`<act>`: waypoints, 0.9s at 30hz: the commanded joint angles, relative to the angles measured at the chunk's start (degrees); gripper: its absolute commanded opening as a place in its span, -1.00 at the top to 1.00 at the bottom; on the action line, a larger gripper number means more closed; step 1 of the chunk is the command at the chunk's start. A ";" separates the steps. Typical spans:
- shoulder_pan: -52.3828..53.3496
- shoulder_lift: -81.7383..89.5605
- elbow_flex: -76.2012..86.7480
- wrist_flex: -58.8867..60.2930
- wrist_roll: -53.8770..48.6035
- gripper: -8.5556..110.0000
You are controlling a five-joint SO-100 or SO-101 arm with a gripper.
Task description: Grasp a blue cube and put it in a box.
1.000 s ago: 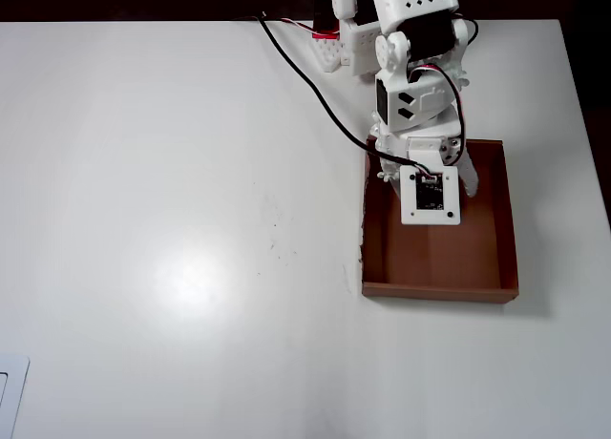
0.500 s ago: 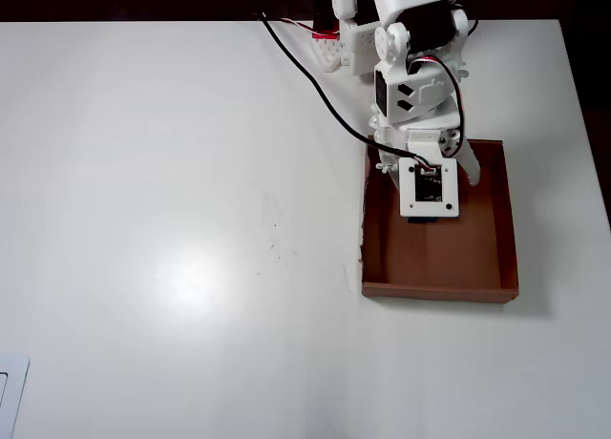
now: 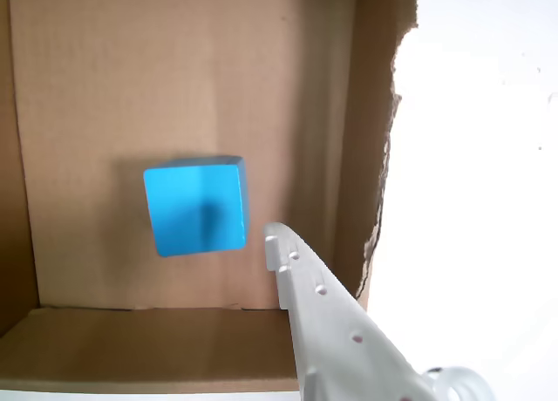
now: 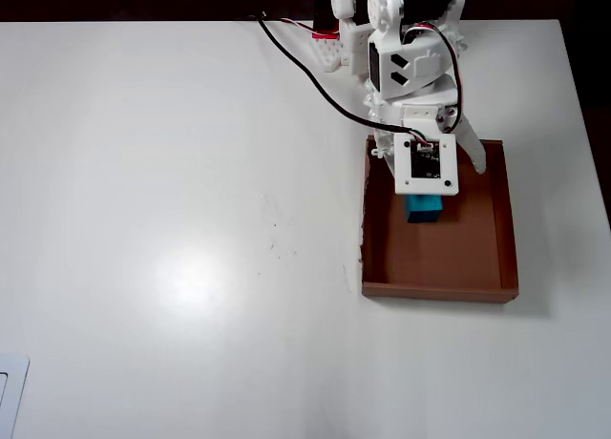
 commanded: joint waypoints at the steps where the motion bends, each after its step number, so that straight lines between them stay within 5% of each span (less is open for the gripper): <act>1: 0.09 3.78 -2.99 0.62 -1.14 0.15; 27: -0.79 31.38 8.00 13.89 -3.25 0.17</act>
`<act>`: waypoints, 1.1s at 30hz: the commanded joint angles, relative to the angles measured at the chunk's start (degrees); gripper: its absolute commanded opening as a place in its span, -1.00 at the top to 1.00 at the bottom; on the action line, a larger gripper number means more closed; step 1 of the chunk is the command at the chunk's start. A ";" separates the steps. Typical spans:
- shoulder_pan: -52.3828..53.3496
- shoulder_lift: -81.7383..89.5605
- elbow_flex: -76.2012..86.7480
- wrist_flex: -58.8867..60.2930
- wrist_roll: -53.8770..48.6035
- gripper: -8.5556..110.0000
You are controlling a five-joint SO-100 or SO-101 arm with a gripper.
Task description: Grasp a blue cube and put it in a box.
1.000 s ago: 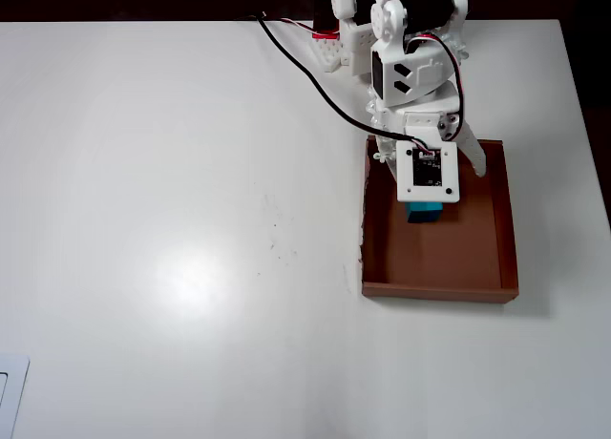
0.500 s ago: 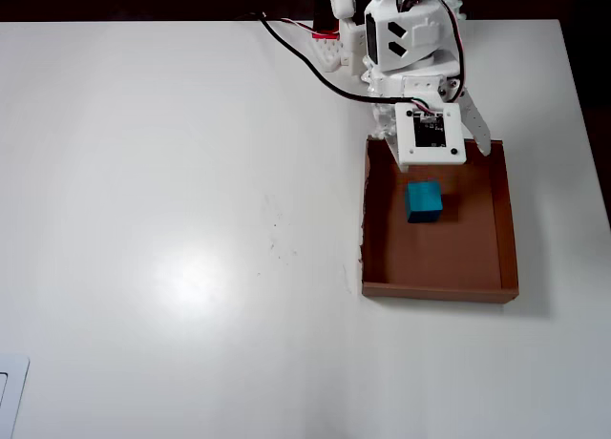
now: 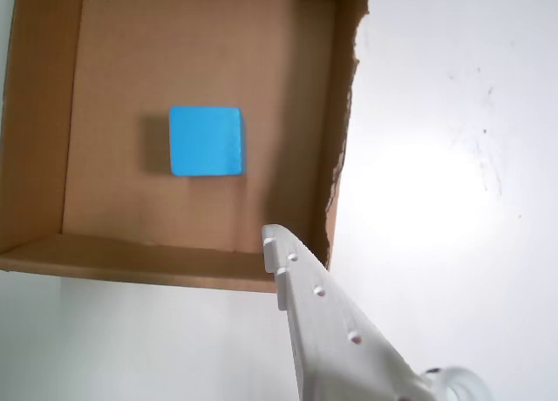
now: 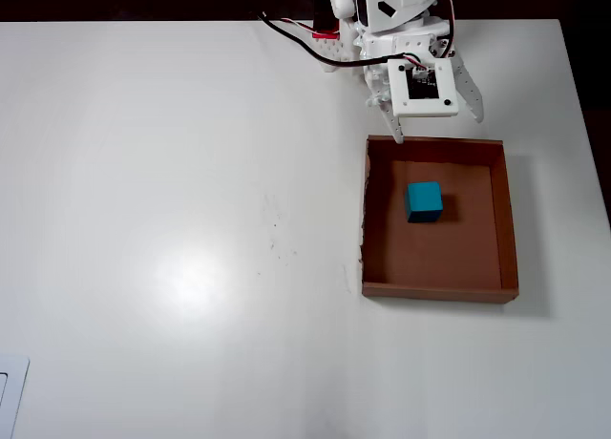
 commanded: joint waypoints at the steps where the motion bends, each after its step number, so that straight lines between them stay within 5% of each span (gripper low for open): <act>1: -0.35 4.22 1.76 0.35 -0.97 0.17; 22: 1.32 30.15 24.79 0.18 -1.05 0.19; 33: 2.02 30.15 28.04 -3.52 -0.53 0.19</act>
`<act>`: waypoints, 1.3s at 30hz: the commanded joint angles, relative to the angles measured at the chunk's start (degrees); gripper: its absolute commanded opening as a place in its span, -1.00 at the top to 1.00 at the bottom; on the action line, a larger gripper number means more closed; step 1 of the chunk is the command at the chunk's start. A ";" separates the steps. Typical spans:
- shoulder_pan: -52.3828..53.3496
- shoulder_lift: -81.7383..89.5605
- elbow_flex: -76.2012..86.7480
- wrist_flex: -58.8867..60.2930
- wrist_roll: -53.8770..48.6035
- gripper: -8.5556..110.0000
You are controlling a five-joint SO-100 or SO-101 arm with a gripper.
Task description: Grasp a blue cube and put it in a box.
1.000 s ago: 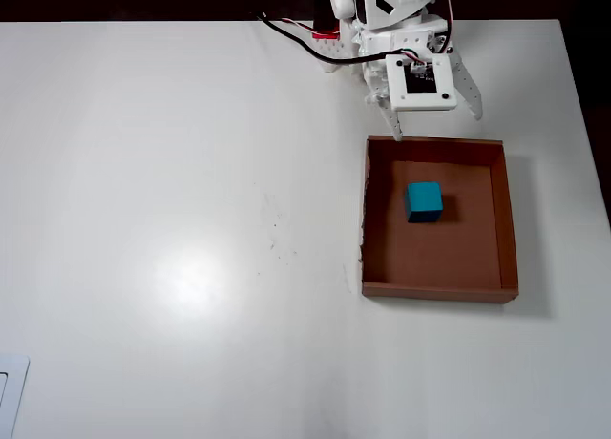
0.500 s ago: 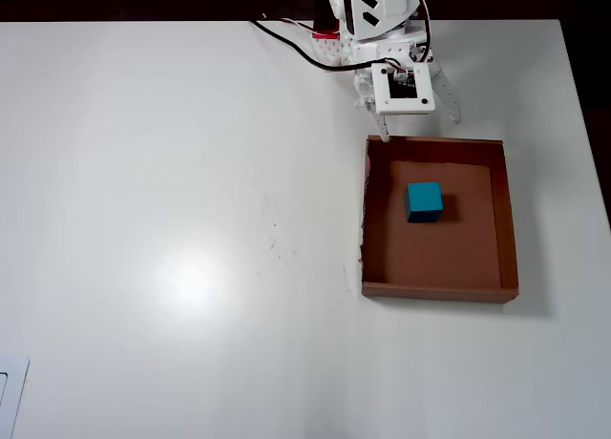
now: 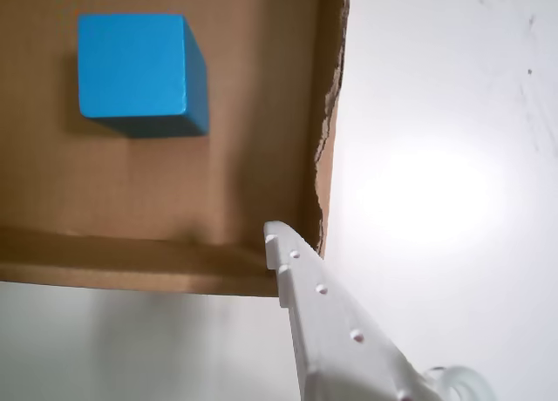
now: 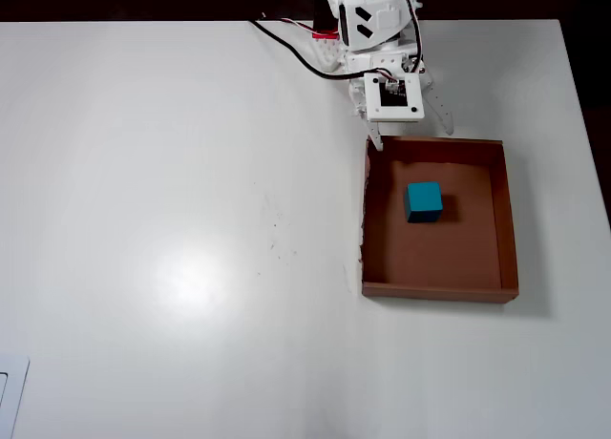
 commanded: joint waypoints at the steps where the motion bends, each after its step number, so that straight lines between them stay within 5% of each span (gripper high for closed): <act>1: -0.26 0.62 -0.53 -1.14 -0.18 0.19; 39: 0.97 0.62 -0.35 3.87 0.00 0.31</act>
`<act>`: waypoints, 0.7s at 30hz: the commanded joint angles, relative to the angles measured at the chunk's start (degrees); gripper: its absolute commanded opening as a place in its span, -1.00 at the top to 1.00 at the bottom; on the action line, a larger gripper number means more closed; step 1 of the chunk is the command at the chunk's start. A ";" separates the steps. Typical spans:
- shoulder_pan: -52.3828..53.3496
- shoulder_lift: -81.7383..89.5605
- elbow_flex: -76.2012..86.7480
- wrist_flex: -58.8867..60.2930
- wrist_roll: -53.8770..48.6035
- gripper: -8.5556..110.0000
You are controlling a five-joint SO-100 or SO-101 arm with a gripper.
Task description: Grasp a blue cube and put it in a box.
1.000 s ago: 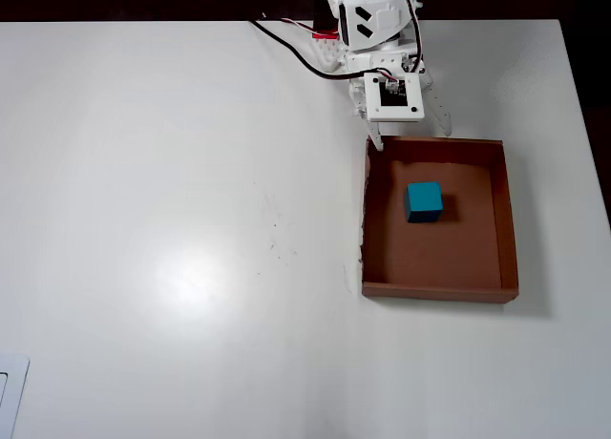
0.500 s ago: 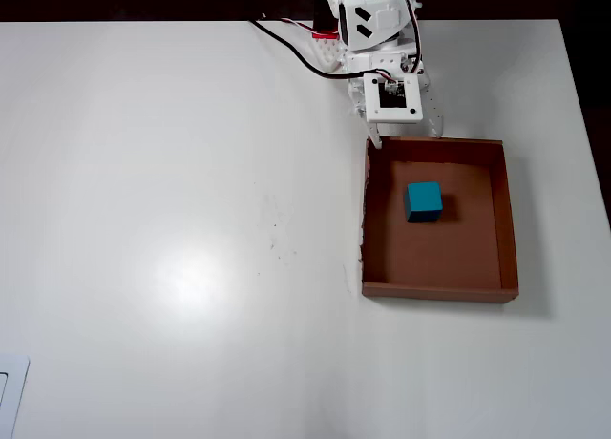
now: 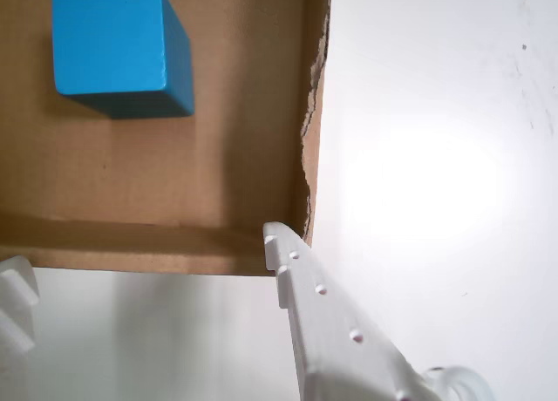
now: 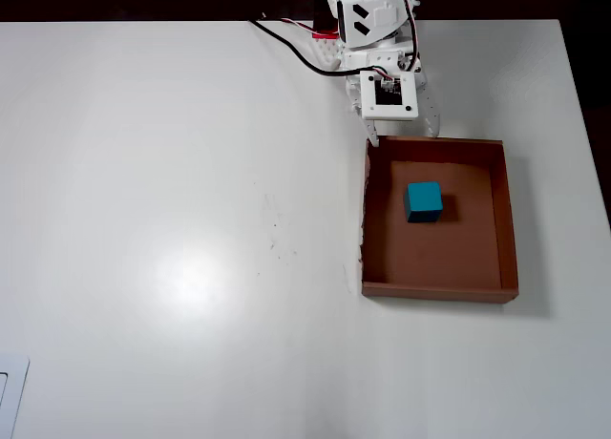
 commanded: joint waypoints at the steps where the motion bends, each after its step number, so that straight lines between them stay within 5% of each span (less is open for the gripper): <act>1: 0.44 0.09 -0.35 -0.97 0.00 0.31; 21: 0.44 0.09 -0.35 5.01 0.00 0.31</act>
